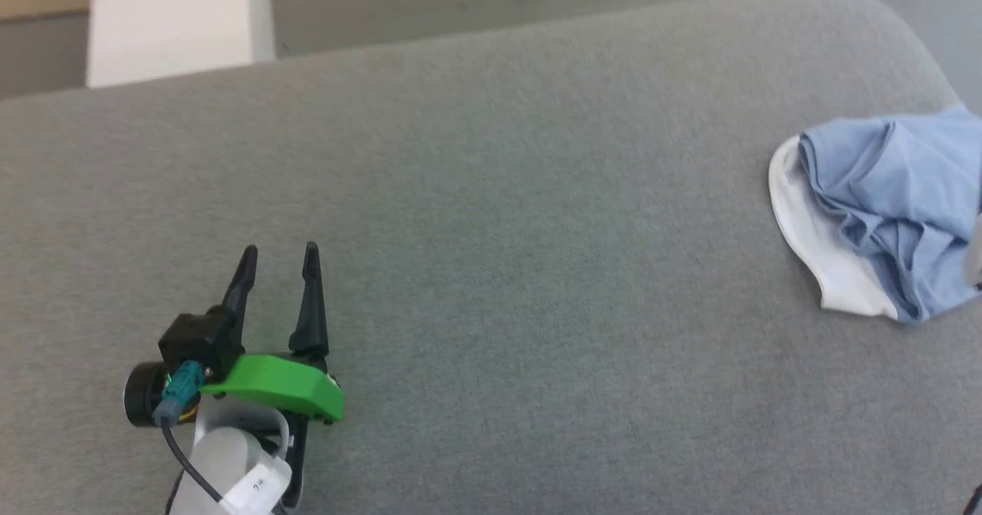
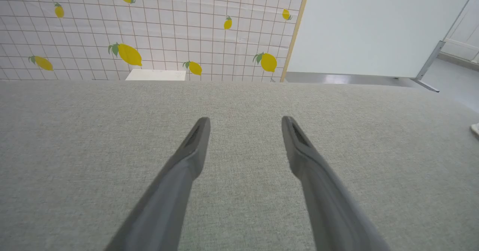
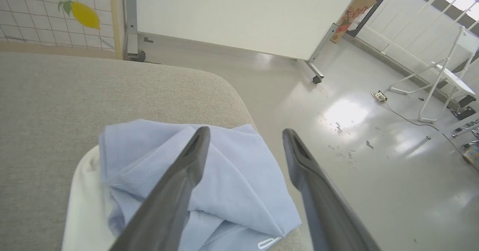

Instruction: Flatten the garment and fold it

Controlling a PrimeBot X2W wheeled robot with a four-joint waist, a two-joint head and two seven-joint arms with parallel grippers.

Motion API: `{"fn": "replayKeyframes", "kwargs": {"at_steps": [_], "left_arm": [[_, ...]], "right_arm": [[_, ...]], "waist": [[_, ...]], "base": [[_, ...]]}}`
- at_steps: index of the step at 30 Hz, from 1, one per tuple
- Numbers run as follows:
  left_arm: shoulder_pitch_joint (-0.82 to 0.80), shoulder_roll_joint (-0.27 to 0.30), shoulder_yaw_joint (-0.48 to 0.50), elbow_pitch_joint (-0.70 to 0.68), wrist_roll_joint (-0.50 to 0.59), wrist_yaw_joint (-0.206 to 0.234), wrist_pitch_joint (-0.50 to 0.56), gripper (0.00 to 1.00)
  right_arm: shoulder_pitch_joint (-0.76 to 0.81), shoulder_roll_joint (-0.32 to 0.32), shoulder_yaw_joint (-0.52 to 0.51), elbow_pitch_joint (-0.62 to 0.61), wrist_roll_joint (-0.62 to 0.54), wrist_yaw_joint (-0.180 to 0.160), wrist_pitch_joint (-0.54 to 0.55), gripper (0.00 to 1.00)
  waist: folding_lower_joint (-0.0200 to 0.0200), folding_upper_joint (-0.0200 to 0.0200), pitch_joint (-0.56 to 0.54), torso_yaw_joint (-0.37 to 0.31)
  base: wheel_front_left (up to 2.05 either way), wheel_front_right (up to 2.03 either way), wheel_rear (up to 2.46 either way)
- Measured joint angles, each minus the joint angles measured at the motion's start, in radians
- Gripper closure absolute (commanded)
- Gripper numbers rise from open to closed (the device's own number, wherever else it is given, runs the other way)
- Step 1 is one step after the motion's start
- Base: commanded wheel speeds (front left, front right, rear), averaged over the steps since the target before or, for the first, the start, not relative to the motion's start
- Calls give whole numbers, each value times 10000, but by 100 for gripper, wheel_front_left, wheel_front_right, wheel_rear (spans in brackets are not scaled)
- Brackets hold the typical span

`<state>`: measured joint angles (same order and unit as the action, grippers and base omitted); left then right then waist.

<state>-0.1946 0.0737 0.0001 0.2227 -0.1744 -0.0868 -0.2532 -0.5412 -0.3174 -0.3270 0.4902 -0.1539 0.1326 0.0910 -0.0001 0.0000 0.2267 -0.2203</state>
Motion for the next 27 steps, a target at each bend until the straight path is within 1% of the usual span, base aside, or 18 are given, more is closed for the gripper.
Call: {"fn": "replayKeyframes", "kwargs": {"at_steps": [4, 7, 10, 14, 16, 21, 27], "left_arm": [[179, -69, -86, 63, -82, 33, -10, 0], [314, -104, -115, 142, -276, 71, -38, 0], [453, -113, -121, 215, -313, 90, -40, 0], [622, -132, -245, 324, -351, 82, -40, 0], [708, -142, -336, 399, -353, 81, -42, 0], [831, -161, -500, 533, -366, 38, -48, 0], [1055, -171, -608, 587, -380, 27, -48, 0]], "right_arm": [[1074, 487, 274, -1208, 901, 0, -403, 0], [1972, 872, 685, -2219, 1597, 0, -871, 0], [2707, 1321, 1012, -3037, 1975, 0, -1258, 0], [3680, 1912, 1244, -3929, 2136, 0, -1737, 0], [4160, 2080, 1496, -4215, 2113, -4, -1923, 0], [5004, 2410, 2040, -4339, 2088, -2, -2380, 0], [5559, 2633, 2234, -4366, 2073, -2, -2424, 0]], "waist": [[0, 0, -652, 363], [0, 0, -1090, 708], [0, 0, -1426, 1033], [0, 0, -1823, 1438], [0, 0, -1977, 1623], [0, 0, -2324, 2046], [0, 0, -2590, 2304]], "base": [[0, 0, 0], [0, 0, 0], [0, 0, 0], [0, 0, 0], [0, 0, 0], [0, 0, 0], [0, 0, 0]]}}
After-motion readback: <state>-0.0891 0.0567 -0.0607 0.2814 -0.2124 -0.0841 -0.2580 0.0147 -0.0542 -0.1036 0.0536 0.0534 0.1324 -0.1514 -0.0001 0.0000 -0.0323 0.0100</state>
